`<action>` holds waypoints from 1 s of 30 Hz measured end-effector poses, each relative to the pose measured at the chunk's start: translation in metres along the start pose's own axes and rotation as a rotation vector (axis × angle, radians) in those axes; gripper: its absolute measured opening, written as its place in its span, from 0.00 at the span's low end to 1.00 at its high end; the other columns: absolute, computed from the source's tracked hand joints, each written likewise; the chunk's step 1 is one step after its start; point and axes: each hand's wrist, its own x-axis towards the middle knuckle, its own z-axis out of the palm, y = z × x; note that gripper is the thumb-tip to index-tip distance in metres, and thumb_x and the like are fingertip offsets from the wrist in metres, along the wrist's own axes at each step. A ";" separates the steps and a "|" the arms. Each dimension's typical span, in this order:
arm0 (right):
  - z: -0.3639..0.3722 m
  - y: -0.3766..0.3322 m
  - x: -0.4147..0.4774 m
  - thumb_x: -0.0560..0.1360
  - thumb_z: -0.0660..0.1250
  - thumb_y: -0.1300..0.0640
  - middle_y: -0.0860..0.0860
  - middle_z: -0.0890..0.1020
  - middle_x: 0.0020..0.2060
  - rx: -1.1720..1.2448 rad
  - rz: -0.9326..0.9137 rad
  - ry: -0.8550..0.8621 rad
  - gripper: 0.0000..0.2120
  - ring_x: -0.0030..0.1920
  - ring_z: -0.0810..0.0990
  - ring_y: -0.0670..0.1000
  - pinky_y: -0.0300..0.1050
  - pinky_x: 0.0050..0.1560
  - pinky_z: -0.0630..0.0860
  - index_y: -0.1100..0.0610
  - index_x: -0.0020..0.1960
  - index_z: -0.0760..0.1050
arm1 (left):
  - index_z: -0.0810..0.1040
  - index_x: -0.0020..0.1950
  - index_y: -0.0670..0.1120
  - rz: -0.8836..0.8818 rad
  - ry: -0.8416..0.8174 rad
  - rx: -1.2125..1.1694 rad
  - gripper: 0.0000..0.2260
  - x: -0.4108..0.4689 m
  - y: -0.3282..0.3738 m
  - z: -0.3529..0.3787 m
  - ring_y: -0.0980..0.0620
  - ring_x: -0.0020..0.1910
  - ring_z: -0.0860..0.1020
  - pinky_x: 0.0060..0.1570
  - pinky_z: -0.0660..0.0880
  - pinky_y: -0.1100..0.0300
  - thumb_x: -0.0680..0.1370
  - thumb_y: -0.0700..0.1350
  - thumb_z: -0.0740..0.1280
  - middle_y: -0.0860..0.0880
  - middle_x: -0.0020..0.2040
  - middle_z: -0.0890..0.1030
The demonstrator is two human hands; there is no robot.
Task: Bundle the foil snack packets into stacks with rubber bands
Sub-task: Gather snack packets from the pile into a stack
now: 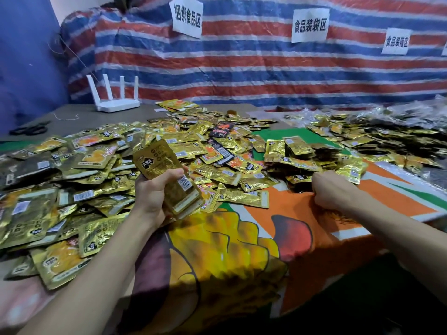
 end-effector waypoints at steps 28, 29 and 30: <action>-0.066 -0.183 -0.017 0.68 0.81 0.53 0.49 0.85 0.32 1.174 -0.412 0.241 0.09 0.30 0.80 0.41 0.33 0.28 0.73 0.56 0.38 0.84 | 0.85 0.49 0.43 -0.287 -0.349 -0.130 0.11 -0.006 0.008 -0.003 0.45 0.37 0.84 0.38 0.83 0.52 0.68 0.39 0.69 0.41 0.40 0.84; -0.067 -0.186 -0.016 0.68 0.81 0.53 0.49 0.84 0.31 1.168 -0.420 0.246 0.09 0.30 0.80 0.41 0.34 0.28 0.73 0.56 0.38 0.84 | 0.83 0.50 0.41 -0.295 -0.327 -0.106 0.12 -0.006 0.009 -0.002 0.45 0.35 0.84 0.37 0.83 0.53 0.67 0.37 0.71 0.41 0.39 0.84; -0.068 -0.188 -0.016 0.68 0.81 0.54 0.48 0.84 0.30 1.162 -0.426 0.249 0.08 0.30 0.80 0.41 0.35 0.29 0.74 0.57 0.37 0.84 | 0.81 0.50 0.40 -0.295 -0.301 -0.074 0.13 -0.007 0.009 -0.002 0.45 0.35 0.84 0.36 0.82 0.53 0.65 0.35 0.73 0.41 0.38 0.83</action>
